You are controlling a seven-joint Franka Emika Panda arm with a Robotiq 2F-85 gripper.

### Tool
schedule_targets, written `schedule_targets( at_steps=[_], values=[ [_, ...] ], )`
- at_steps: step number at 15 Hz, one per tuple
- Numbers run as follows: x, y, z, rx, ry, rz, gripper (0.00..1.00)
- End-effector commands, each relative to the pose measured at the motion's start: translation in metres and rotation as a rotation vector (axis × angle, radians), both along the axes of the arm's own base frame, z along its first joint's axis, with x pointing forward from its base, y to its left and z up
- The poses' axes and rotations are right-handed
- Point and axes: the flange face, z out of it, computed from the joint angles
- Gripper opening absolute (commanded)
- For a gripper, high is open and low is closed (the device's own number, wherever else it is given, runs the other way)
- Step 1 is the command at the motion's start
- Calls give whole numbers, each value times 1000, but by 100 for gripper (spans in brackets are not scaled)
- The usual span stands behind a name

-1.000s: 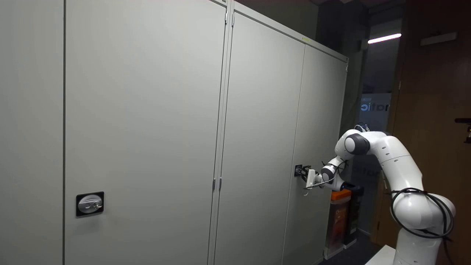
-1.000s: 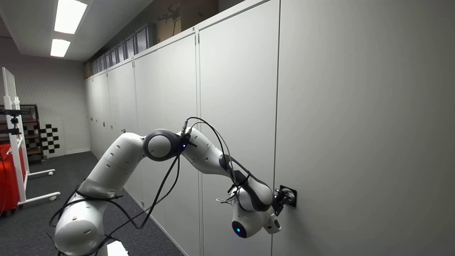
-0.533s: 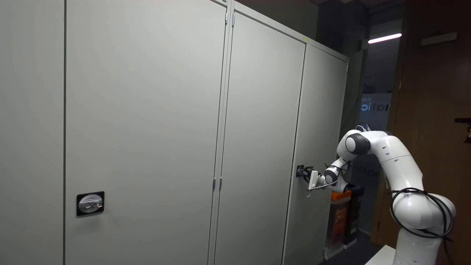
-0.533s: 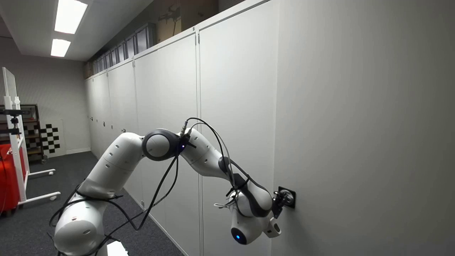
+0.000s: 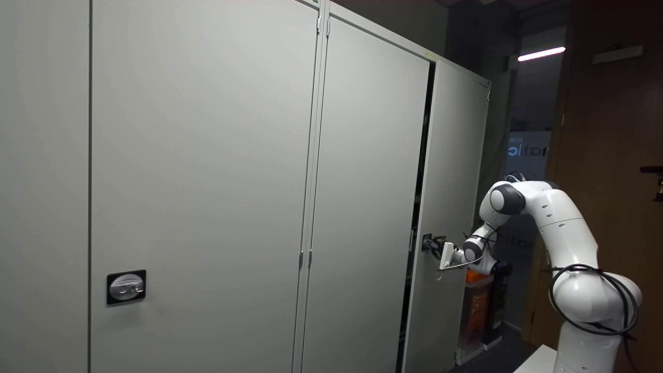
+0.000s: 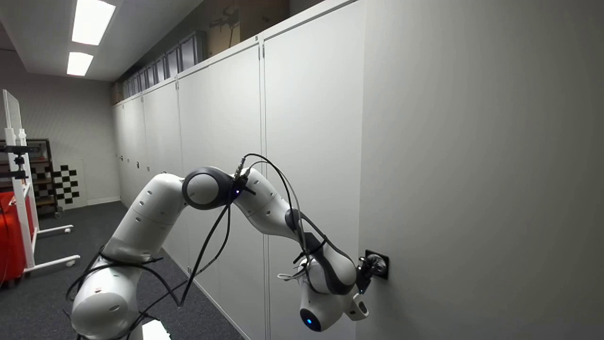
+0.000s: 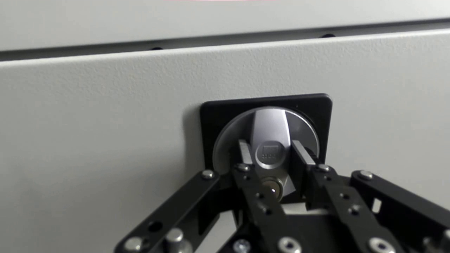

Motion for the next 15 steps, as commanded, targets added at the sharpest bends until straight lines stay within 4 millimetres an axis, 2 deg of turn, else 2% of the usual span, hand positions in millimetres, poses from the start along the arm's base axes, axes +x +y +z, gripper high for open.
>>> schedule_targets(
  at_steps=[1, 15],
  values=[
    [-7, 33, 40, 18, -97, 47, 8],
    [-37, 53, 36, -25, -90, 3, 8]
  ],
)
